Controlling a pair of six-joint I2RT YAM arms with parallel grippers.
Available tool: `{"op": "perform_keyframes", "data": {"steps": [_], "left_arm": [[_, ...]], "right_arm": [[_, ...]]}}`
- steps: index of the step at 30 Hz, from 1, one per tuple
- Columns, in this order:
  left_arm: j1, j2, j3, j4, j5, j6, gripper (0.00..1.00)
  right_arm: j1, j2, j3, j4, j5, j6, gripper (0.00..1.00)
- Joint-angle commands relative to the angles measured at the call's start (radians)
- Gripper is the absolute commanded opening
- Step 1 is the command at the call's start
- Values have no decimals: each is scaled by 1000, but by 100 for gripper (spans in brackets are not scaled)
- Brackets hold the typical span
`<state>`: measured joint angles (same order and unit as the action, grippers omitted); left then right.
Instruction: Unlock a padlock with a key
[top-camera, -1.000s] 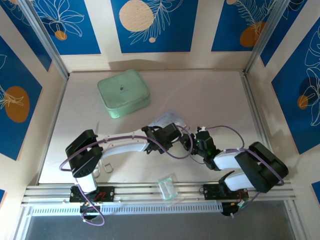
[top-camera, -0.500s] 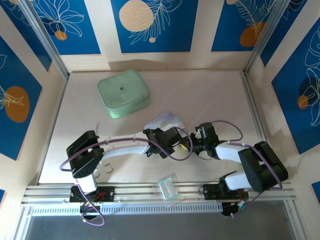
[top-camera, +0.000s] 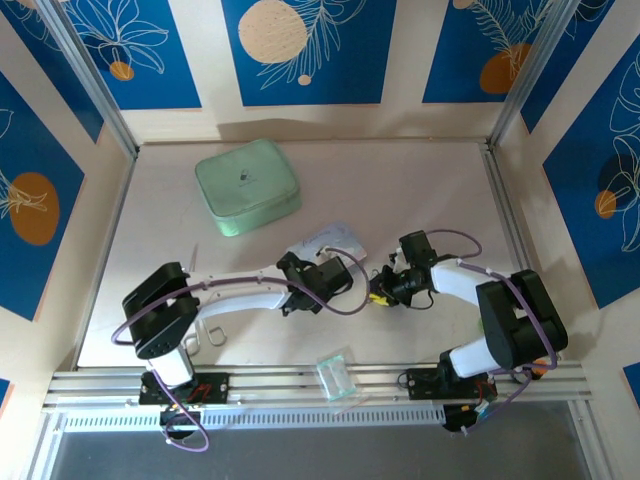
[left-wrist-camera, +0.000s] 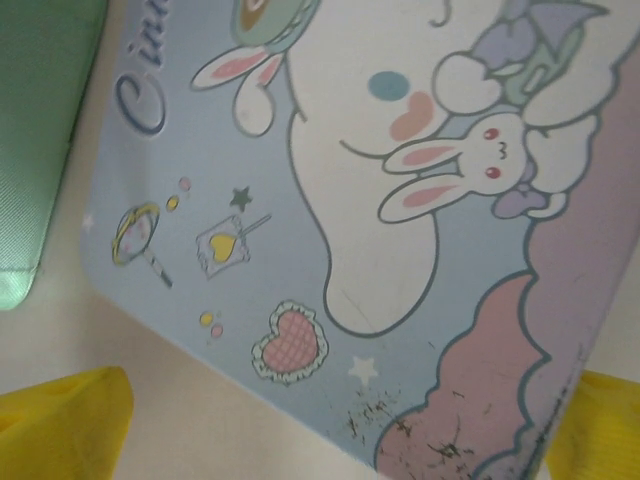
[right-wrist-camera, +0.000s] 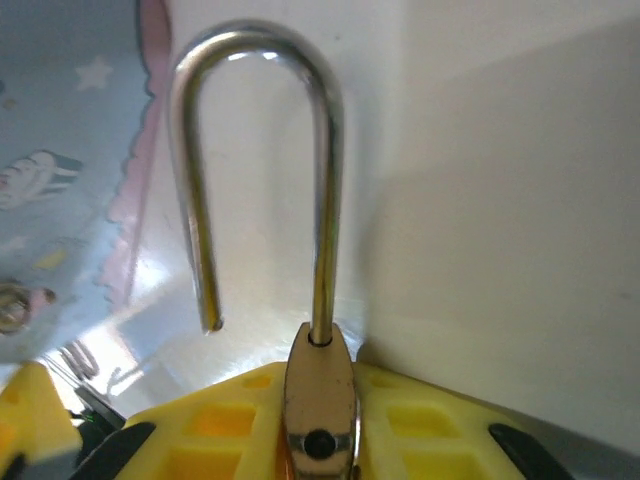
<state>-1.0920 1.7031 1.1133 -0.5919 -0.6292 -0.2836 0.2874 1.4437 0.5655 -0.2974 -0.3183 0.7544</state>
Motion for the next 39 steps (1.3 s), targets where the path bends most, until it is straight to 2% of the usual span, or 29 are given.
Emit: {"op": "perform_keyframes", "data": {"steps": [1, 8, 13, 17, 23, 26, 28, 29, 30, 32, 35, 36, 39], "left_arm": [[32, -40, -28, 2, -70, -53, 100], [98, -111, -74, 55, -43, -26, 99], [133, -136, -109, 97, -9, -1, 99], [162, -140, -120, 110, -10, 8, 99], [205, -188, -135, 128, 2, 32, 99], [229, -216, -143, 150, 47, 48, 99], [234, -259, -157, 179, 80, 65, 99], [234, -284, -170, 195, 99, 69, 99], [234, -316, -188, 221, 121, 73, 99], [245, -386, -231, 277, 181, 71, 99], [307, -478, -281, 333, 256, 53, 99], [334, -498, -294, 344, 259, 55, 99], [398, -546, -342, 408, 181, 115, 99]], "right_arm": [[-15, 13, 33, -198, 24, -85, 23], [7, 24, 105, -299, 95, -81, 28], [59, 9, 185, -431, 266, -85, 29], [73, 14, 215, -491, 343, -99, 32], [89, -32, 215, -496, 373, -97, 36], [89, -84, 225, -492, 412, -108, 48], [90, -146, 238, -470, 439, -131, 65], [89, -172, 245, -463, 456, -138, 76], [87, -197, 256, -453, 482, -153, 100], [85, -220, 295, -452, 565, -194, 99], [71, -205, 359, -460, 724, -236, 99], [61, -201, 368, -435, 750, -267, 99], [23, -235, 328, -257, 738, -401, 99]]}}
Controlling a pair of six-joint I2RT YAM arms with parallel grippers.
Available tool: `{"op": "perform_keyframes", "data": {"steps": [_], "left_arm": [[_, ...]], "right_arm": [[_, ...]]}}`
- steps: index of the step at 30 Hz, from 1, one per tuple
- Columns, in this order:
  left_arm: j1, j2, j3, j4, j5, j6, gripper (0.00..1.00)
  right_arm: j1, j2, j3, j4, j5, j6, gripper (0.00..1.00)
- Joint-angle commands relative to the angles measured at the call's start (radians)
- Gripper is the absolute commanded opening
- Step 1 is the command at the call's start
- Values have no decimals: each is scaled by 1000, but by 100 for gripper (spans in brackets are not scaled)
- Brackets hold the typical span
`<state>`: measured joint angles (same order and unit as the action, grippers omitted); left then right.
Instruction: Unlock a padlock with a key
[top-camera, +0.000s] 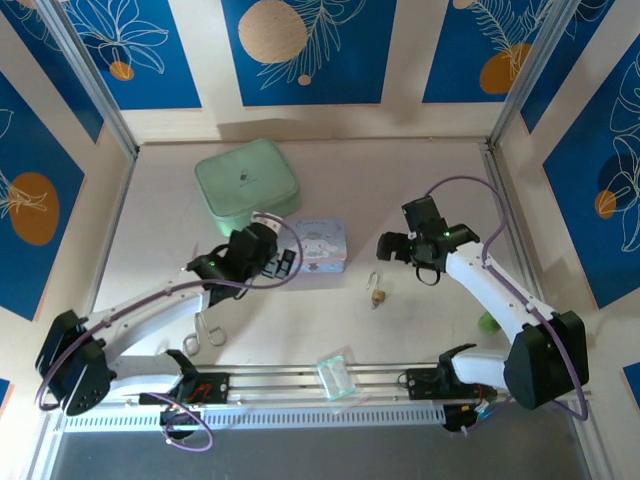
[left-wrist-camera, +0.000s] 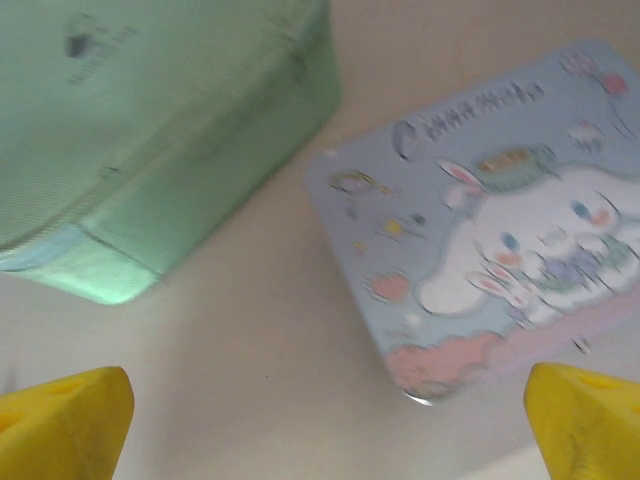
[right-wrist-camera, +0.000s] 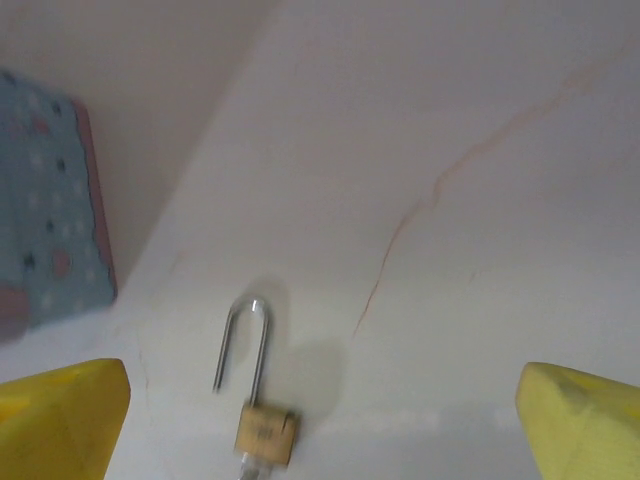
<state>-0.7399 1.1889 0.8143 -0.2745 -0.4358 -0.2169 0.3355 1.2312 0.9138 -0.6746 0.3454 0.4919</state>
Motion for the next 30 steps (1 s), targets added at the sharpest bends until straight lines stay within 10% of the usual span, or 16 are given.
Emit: {"op": "perform_keyframes", "data": {"steps": [1, 15, 30], "left_arm": [[74, -48, -67, 119, -46, 71, 99], [458, -18, -384, 724, -21, 328, 99], [668, 380, -524, 1383, 249, 220, 99]], "right_arm": [[-33, -48, -57, 204, 84, -174, 99], [-259, -20, -546, 1223, -9, -323, 100], [-321, 282, -517, 1516, -110, -350, 99]]}}
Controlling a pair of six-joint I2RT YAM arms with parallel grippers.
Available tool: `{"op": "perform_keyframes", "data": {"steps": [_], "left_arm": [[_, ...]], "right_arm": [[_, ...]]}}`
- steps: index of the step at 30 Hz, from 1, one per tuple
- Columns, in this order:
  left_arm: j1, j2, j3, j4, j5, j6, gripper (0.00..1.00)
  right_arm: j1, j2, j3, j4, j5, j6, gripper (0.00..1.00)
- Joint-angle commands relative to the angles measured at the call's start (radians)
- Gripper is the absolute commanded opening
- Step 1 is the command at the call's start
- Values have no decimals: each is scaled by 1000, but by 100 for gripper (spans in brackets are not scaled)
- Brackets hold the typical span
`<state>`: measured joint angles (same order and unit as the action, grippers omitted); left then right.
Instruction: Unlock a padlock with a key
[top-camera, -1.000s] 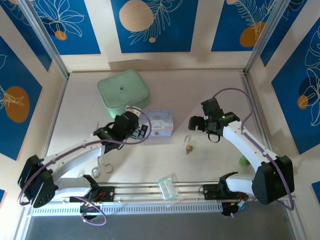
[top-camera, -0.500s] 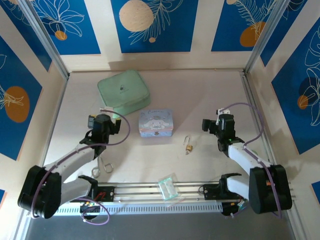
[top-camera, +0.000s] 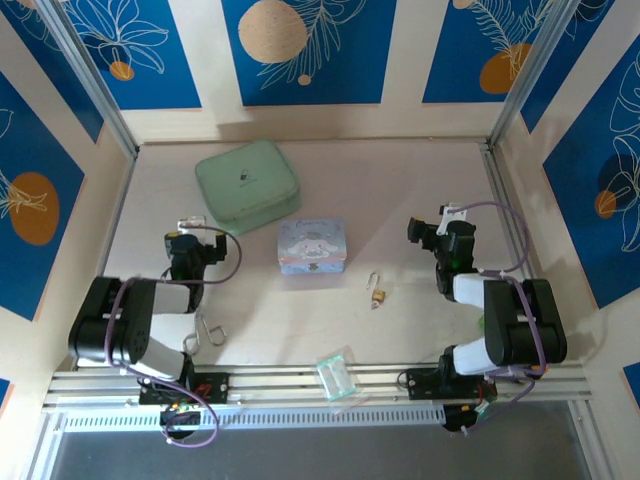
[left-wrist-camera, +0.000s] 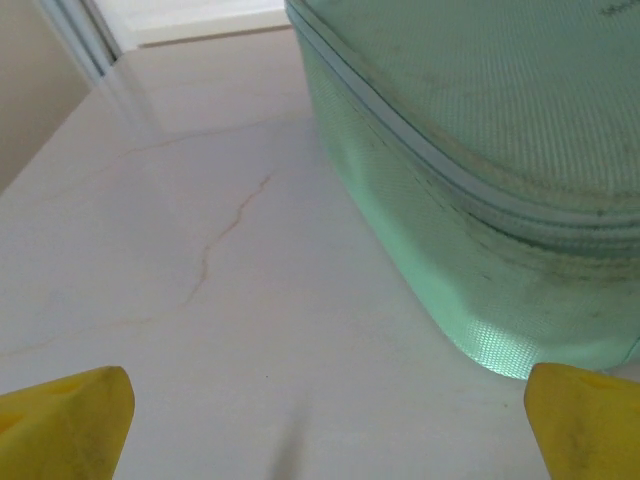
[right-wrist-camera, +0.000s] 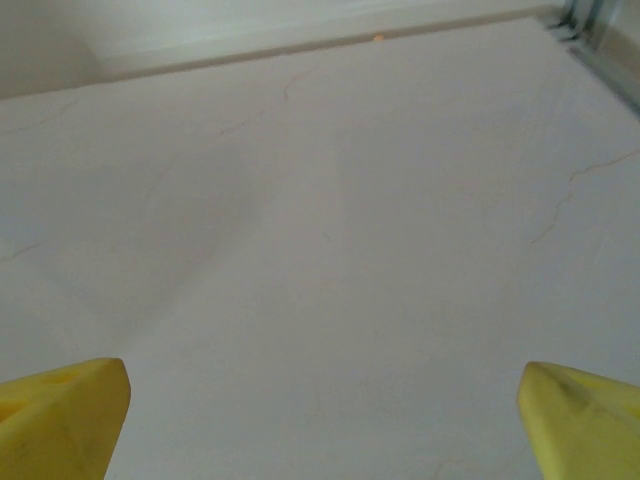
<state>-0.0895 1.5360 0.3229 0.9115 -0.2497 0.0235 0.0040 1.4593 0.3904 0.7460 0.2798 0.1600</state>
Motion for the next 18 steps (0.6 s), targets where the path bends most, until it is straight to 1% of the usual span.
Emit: {"op": "perform_keyframes", "data": {"steps": [1, 3, 5, 6, 10, 14, 18], "left_arm": [[17, 7, -24, 136, 63, -25, 99], [18, 37, -5, 157, 73, -13, 99], [17, 22, 33, 52, 75, -16, 99], [14, 34, 32, 79, 69, -10, 99], [13, 28, 34, 60, 67, -11, 99], [13, 31, 18, 100, 59, -11, 99], [13, 27, 36, 57, 88, -4, 99]], "right_arm": [[22, 70, 3, 127, -37, -32, 99], [24, 61, 12, 95, -38, -35, 99], [24, 61, 13, 91, -37, -35, 99], [24, 63, 10, 100, -38, -36, 99], [28, 62, 10, 97, -31, -38, 99], [27, 62, 9, 101, -32, -37, 99], [19, 66, 16, 91, -47, -33, 99]]}}
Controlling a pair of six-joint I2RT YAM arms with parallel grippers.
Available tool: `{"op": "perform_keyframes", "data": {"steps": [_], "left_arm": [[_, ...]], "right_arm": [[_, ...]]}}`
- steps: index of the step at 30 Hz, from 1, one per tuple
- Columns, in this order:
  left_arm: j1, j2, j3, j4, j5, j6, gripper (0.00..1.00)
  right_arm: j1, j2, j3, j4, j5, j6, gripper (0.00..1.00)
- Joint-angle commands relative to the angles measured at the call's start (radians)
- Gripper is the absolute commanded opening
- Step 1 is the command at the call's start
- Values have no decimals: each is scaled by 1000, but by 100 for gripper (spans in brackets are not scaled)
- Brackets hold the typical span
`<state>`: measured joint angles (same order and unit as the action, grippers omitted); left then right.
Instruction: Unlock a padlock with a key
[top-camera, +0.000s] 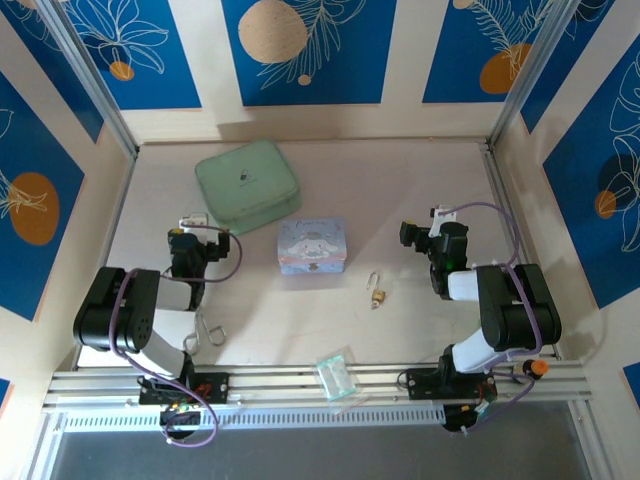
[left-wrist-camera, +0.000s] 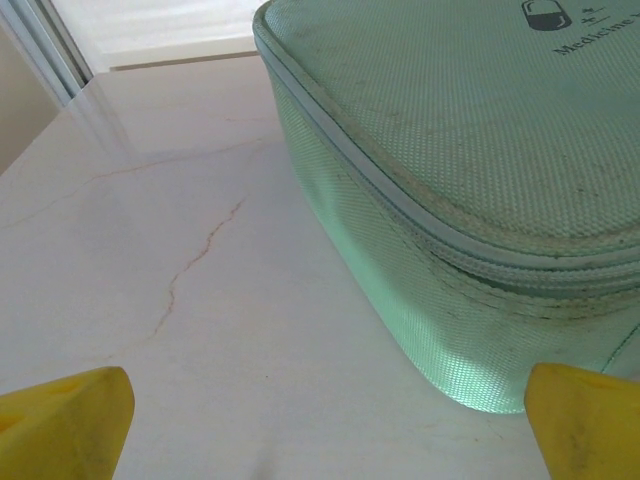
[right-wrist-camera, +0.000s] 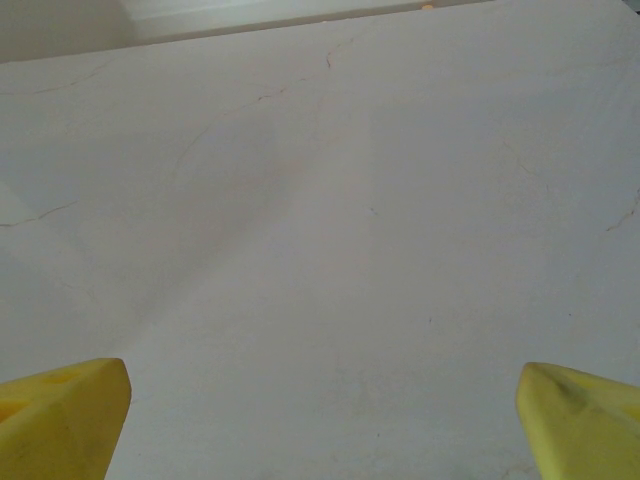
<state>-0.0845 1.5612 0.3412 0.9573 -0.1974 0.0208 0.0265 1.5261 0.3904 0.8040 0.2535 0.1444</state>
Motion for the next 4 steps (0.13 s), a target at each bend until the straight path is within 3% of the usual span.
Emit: {"op": "perform_keyframes", "data": {"steps": [1, 4], "left_arm": [[9, 5, 18, 17, 39, 2, 99], [9, 4, 18, 16, 39, 1, 99]], "right_arm": [[-11, -4, 17, 24, -37, -14, 99], [-5, -7, 10, 36, -32, -19, 99]]}}
